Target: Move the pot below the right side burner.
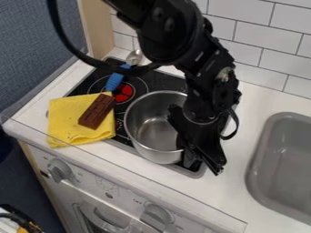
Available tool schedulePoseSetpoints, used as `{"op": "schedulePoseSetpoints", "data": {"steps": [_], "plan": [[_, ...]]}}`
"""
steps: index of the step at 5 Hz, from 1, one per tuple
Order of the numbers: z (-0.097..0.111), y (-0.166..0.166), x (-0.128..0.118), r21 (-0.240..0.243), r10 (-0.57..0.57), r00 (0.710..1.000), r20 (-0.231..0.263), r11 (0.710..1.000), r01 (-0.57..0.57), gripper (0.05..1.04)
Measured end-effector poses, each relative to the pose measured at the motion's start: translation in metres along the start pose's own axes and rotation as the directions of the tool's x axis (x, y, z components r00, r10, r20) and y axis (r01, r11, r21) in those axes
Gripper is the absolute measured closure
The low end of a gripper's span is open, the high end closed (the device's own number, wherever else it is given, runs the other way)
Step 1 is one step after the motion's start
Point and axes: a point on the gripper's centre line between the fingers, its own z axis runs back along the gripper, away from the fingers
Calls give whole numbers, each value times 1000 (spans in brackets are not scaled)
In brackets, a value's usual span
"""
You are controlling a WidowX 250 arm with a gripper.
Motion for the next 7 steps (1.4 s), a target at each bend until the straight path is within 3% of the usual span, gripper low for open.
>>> {"op": "schedulePoseSetpoints", "data": {"steps": [1,2,3,4,5,7], "plan": [[8,-4,-9,-25,6,1000,-16,1000,-7,785],[46,4,-6,-75,69,997,21,995,-68,499],[83,20,-2,-111,179,984,14,978,-176,208],[104,44,-7,-78,317,947,-48,944,-320,71],[108,54,-13,-57,359,930,-81,930,-364,75],[108,55,-14,-57,357,931,-81,930,-362,82]]}}
